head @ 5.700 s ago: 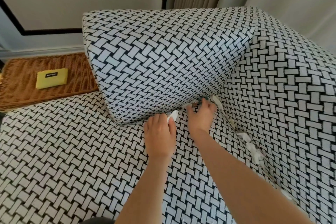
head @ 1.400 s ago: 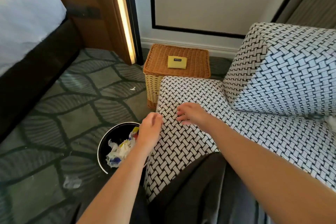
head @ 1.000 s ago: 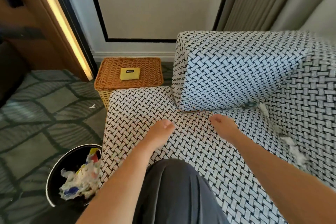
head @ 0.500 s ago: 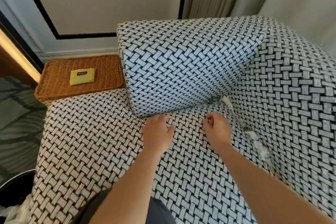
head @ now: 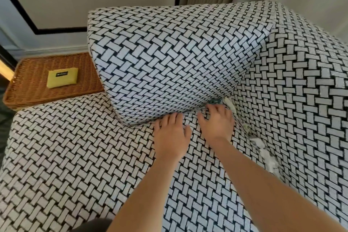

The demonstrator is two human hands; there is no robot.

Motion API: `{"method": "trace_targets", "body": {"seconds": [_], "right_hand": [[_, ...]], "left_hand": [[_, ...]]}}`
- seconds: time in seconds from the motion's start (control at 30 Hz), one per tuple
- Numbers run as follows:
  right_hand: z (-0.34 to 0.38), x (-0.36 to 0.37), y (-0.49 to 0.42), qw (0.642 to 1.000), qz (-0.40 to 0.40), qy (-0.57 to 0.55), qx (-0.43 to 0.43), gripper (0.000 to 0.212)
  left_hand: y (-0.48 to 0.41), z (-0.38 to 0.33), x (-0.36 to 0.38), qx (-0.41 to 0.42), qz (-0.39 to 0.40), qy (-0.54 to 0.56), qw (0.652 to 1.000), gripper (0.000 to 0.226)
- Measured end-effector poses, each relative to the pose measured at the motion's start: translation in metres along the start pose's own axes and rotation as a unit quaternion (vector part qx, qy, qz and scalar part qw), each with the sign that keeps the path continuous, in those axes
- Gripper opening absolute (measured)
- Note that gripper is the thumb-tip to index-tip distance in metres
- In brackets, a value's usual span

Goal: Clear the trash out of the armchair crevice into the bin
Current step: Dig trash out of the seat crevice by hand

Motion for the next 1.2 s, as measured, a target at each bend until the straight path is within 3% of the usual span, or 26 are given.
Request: {"method": "trace_targets", "body": {"seconds": [0.27,0.63,0.87,1.2], "right_hand": [[0.003,0.006,-0.013,0.999,0.032,0.032,0.005,0.044],[0.027,0.015,-0.026,0.987,0.089,0.078,-0.106,0.037],[0.031,0.021,-0.03,0.977,0.156,0.094,-0.111,0.041],[0.026,0.023,-0.037,0.977,0.192,-0.031,-0.086,0.03]], "left_hand": [[-0.022,-0.012,0.006,-0.014,0.025,-0.019,0.999,0.054],[-0.045,-0.012,0.013,-0.069,0.11,0.006,0.992,0.045],[-0.051,-0.01,0.018,-0.072,0.149,0.041,0.985,0.042],[-0.051,-0.005,0.017,-0.07,0.145,0.105,0.981,0.035]]}}
Point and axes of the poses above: each hand's wrist, its own y-axis away from the middle knuckle, its own x-axis out of the palm, z = x × y, the point moved 8 cm from there along -y, towards the middle knuckle, and after that the axes turned 6 degrees about z, right-handed, at the moved point
